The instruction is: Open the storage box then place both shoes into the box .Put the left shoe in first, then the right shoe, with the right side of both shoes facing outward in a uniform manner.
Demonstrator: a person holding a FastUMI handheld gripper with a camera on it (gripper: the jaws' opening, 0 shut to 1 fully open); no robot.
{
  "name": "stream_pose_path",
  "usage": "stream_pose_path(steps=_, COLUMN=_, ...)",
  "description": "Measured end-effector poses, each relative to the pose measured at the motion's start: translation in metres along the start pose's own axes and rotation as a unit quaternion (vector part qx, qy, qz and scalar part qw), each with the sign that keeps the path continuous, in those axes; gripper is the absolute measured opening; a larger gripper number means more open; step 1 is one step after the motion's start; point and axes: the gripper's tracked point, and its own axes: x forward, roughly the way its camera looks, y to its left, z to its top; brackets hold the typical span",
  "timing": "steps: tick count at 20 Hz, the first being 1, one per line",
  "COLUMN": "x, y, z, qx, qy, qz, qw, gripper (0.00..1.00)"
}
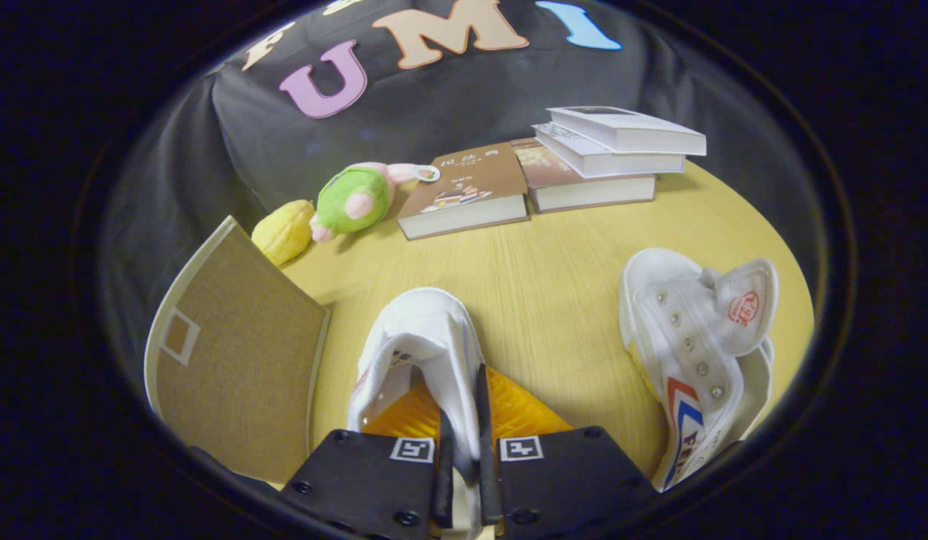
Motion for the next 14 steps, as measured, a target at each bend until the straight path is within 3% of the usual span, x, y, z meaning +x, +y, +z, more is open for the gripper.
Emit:
stream_pose_path(steps=3, x=0.001, y=0.005, z=-0.005, qx=0.076, qy=0.028, qz=0.035, qw=0.996, gripper=0.14)
stream_pose_path(steps=6, x=-0.008, y=0.022, z=-0.014, qx=0.16, qy=0.076, qz=0.095, qw=0.98, gripper=0.13)
stream_pose_path(steps=9, x=-0.008, y=0.036, z=-0.014, qx=0.169, qy=0.073, qz=0.118, qw=0.976, gripper=0.13)
stream_pose_path(steps=14, x=-0.059, y=0.051, z=0.011, qx=0.185, qy=0.058, qz=0.172, qw=0.966, gripper=0.12)
